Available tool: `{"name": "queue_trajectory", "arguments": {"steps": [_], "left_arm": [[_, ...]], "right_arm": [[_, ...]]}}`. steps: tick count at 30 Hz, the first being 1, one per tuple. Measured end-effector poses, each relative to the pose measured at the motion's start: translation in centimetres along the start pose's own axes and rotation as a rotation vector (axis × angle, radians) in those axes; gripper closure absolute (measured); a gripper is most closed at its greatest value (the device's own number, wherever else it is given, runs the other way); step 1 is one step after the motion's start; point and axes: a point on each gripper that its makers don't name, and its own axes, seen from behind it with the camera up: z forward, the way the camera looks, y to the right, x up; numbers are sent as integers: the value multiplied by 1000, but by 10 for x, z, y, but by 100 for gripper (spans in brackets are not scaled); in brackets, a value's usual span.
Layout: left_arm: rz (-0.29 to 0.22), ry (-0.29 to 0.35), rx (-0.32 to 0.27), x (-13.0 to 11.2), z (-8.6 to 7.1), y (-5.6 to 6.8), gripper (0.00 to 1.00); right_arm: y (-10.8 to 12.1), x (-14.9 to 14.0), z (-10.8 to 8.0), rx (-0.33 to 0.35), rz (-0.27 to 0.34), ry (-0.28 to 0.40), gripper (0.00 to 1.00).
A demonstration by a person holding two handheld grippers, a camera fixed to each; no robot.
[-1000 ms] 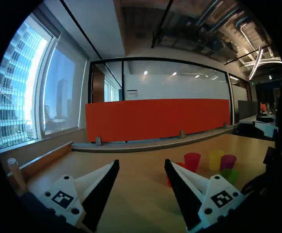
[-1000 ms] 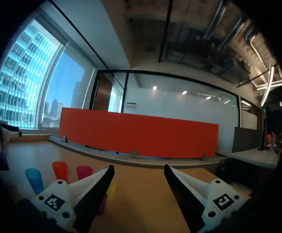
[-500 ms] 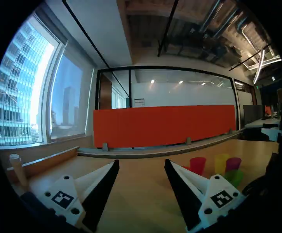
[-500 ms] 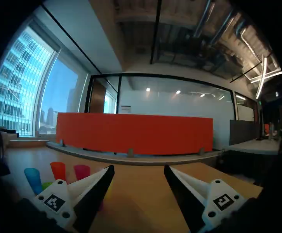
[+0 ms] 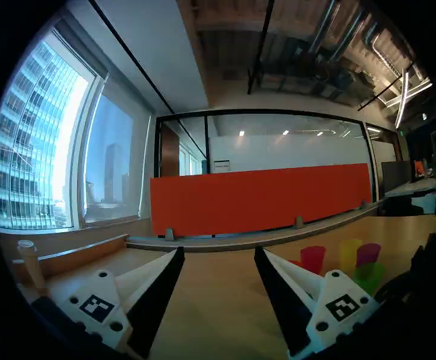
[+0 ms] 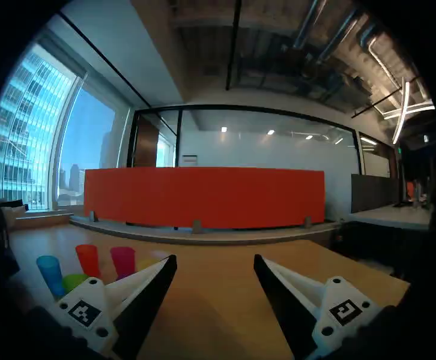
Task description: Pour water
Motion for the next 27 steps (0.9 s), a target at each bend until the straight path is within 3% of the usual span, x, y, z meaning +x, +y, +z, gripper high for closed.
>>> {"name": "queue_trajectory", "arguments": {"steps": [20, 27], "left_arm": [[-40, -113, -36, -52, 9, -6, 14], [-61, -130, -32, -58, 11, -10, 14]], "right_arm": [[8, 5, -5, -18, 8, -15, 1], [6, 8, -4, -12, 9, -10, 1]]}}
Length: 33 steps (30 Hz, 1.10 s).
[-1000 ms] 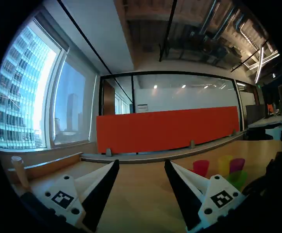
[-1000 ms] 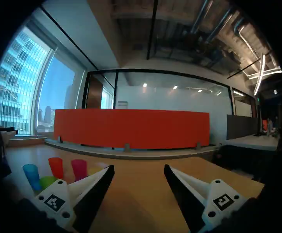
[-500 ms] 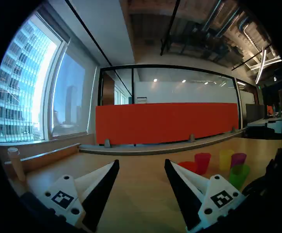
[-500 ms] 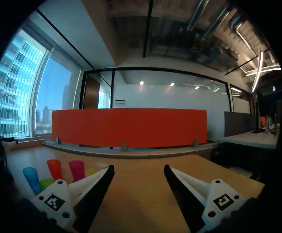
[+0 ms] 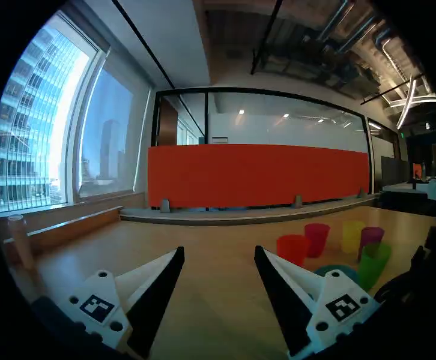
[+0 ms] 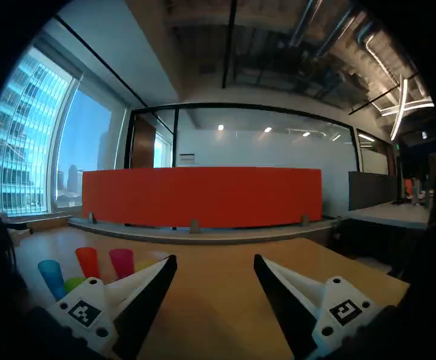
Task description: Pour water
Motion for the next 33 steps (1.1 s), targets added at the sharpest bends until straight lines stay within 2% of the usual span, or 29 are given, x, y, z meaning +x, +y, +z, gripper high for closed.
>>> {"name": "queue_trajectory", "arguments": {"steps": [6, 20, 33], "left_arm": [[-2, -14, 7, -4, 2, -5, 14], [0, -18, 7, -6, 3, -4, 14], [1, -19, 6, -6, 4, -4, 14]], "right_arm": [[-1, 2, 0, 1, -4, 2, 1], [-6, 4, -1, 8, -6, 5, 1], [1, -9, 0, -10, -59, -18, 1]]}}
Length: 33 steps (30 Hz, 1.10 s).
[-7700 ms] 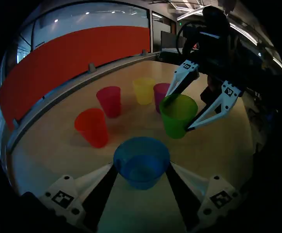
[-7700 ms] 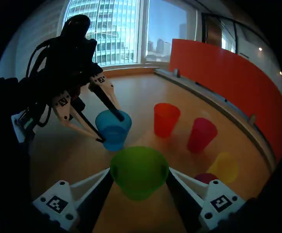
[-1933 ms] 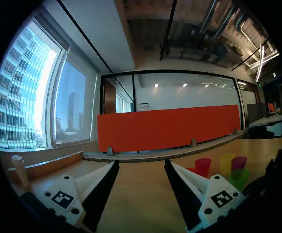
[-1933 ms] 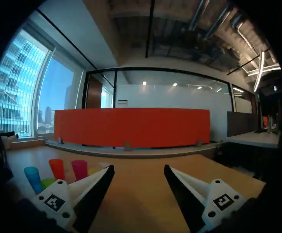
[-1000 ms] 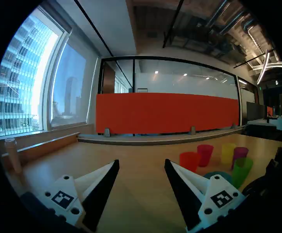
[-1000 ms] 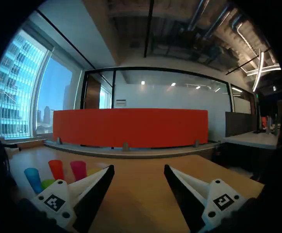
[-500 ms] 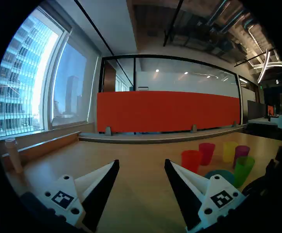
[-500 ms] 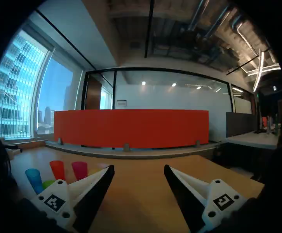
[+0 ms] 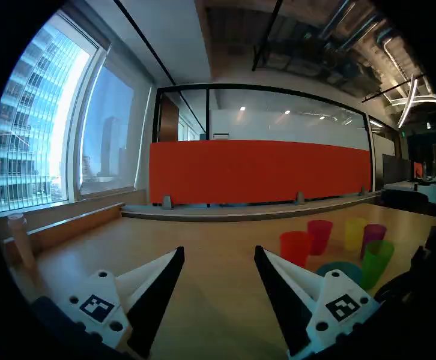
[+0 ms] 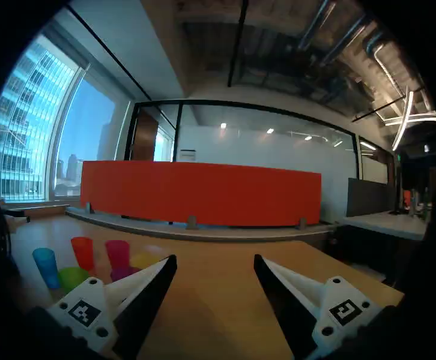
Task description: Pour water
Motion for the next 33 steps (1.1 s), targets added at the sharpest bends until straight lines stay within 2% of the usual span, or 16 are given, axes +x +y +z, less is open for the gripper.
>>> {"name": "queue_trajectory", "arguments": {"steps": [17, 26, 33], "left_arm": [[0, 0, 0, 0, -1, 0, 14], [0, 0, 0, 0, -1, 0, 14], [0, 0, 0, 0, 0, 0, 14]], "right_arm": [[14, -16, 13, 6, 99, 31, 1], [14, -18, 18, 18, 110, 39, 1], [14, -24, 22, 17, 109, 21, 1]]}}
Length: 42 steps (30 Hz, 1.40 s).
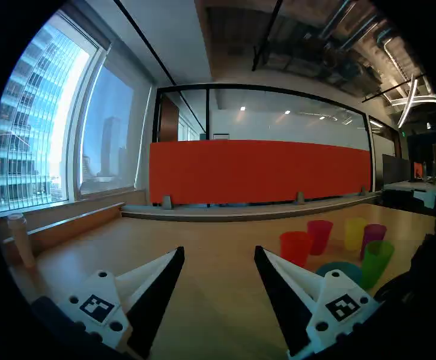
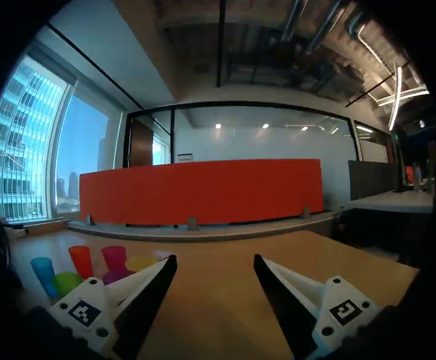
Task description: Pour water
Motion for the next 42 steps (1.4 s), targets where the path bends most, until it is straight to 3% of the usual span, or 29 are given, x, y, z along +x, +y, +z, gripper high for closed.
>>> {"name": "queue_trajectory", "arguments": {"steps": [21, 33, 42], "left_arm": [[0, 0, 0, 0, 1, -1, 14], [0, 0, 0, 1, 0, 0, 14], [0, 0, 0, 1, 0, 0, 14]], "right_arm": [[-7, 6, 6, 20, 2, 11, 1], [-21, -5, 9, 33, 26, -8, 1], [-22, -12, 11, 22, 6, -25, 1]]}}
